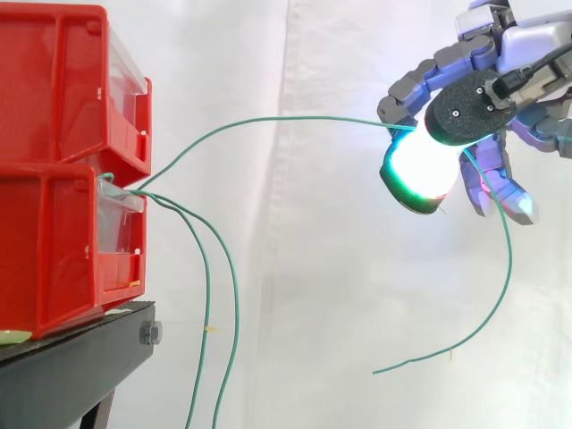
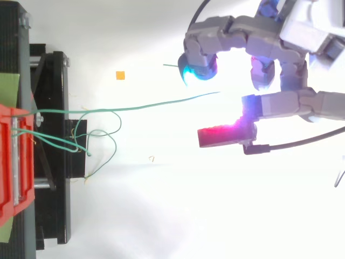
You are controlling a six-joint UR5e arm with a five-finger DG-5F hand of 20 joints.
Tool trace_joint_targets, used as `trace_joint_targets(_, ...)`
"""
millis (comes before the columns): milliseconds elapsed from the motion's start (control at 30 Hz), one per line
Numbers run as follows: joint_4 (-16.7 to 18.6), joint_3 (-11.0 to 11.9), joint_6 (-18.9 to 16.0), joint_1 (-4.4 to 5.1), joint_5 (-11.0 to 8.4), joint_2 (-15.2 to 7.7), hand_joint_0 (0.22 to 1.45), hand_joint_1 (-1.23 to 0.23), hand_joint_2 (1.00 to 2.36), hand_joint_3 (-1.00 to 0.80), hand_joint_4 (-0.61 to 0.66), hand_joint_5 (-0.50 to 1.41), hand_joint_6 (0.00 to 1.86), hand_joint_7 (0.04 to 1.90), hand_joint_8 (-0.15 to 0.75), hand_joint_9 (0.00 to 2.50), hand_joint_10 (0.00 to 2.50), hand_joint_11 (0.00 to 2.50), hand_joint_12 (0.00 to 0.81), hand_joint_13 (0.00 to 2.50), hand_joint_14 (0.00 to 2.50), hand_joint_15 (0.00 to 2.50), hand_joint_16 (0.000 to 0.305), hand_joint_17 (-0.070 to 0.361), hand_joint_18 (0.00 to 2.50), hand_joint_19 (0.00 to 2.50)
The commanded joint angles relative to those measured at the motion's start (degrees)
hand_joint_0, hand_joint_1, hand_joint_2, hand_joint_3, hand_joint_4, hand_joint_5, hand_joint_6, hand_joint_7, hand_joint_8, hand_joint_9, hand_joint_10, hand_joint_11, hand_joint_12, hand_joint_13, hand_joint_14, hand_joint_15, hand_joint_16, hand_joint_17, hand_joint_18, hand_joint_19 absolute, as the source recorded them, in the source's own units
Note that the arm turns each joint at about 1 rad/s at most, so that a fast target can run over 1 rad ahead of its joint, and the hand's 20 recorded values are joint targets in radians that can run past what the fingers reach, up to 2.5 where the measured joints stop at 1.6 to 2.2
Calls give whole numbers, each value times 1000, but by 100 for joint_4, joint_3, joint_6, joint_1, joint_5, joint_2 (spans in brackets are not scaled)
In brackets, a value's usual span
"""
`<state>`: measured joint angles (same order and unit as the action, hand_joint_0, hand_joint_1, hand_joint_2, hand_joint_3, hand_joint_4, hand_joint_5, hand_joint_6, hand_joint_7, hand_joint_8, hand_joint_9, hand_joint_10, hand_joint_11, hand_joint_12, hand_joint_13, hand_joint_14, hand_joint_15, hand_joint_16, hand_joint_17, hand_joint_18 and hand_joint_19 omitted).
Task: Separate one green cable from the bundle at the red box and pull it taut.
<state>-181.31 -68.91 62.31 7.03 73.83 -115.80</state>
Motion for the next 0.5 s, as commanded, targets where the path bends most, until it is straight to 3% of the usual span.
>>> trace_joint_targets(0,-1,0,0,1,0,5,727,-662,1016,-218,22,152,501,1348,202,2067,21,610,369,1442,20,561,53,118,1063,534)
trace_joint_targets(467,-1,0,0,1,0,-4,727,-663,1016,-216,19,152,501,1343,203,2070,21,612,368,1445,20,563,52,118,1060,542)
